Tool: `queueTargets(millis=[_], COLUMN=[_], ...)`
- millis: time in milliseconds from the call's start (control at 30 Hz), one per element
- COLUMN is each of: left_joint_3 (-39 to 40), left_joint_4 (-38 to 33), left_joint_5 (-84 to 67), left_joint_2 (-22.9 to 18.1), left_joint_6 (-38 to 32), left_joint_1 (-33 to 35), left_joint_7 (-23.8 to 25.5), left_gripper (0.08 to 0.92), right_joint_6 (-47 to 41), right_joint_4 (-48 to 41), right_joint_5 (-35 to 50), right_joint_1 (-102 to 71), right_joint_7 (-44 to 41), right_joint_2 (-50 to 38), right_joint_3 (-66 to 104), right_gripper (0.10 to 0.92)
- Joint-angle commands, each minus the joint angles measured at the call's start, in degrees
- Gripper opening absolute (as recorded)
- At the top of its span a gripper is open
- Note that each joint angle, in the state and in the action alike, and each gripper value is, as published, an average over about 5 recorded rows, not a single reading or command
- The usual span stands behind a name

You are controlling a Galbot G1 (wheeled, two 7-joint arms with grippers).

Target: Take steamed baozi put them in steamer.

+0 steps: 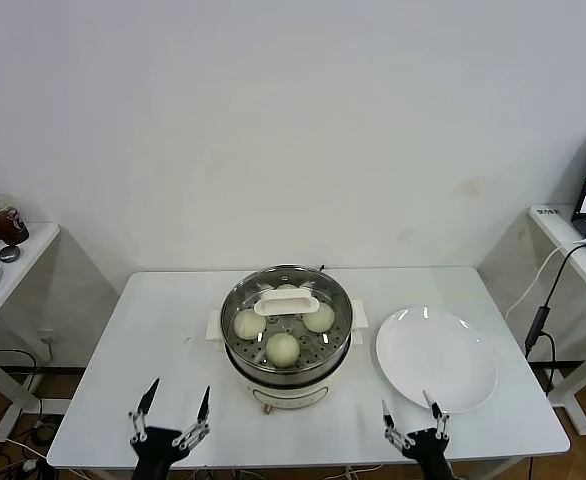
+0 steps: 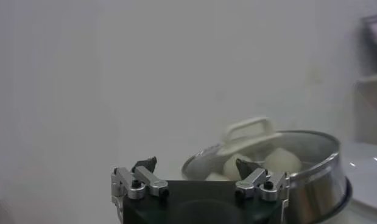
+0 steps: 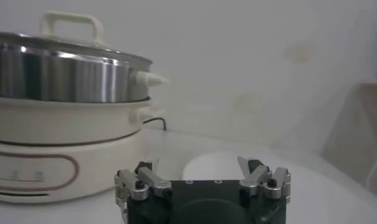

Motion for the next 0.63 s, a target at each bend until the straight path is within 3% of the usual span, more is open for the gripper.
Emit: queueTargets(millis=[33,633], left_joint_3=[-3.6,-4.6], left_joint_4=[11.2,11.8], left_joint_5=[-9.4,-7.7], left_joint_2=[-3.1,-2.4], left_joint_6=[-11.0,-11.1], left_joint_1=[7.3,6.0], left_joint_7=[2.1,5.4], left_gripper=[0.823,0.823], right_joint_6=[-3.8,-2.0], right_joint_4=[5.3,5.6], right_joint_5=[4.0,1.5], right_joint_1=[-7.0,-9.1], right_joint_7=[0.2,0.9], right_joint_2=[-4.6,-3.9], right_joint_3=[-2.9,-2.7], right_gripper=[0.823,0.823])
